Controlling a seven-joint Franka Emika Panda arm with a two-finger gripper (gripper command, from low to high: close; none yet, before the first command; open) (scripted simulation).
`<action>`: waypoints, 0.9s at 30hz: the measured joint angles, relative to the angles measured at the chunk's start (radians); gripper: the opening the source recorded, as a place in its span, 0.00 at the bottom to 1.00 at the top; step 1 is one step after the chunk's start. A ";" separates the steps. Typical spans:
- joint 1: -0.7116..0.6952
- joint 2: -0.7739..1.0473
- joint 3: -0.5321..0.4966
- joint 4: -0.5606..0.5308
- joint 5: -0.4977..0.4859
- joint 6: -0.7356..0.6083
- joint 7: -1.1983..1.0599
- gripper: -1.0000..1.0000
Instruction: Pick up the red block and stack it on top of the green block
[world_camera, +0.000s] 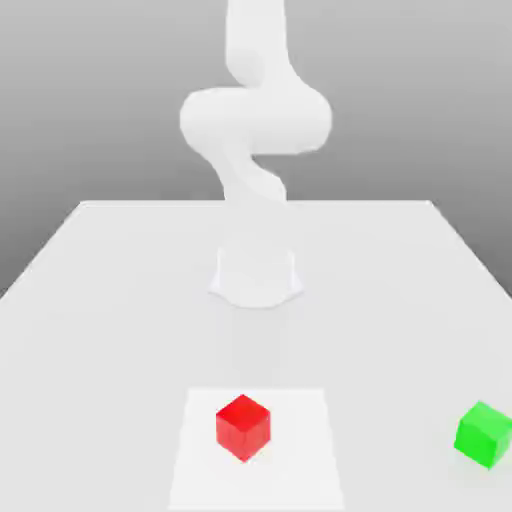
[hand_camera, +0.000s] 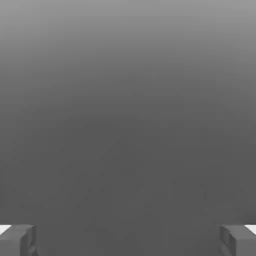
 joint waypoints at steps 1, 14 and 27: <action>-0.010 0.041 0.006 -0.020 0.012 0.022 0.023 0.50; -0.099 0.516 0.087 -0.257 0.051 0.285 0.379 0.50; -0.087 0.976 0.042 -0.346 -0.085 0.606 0.672 0.00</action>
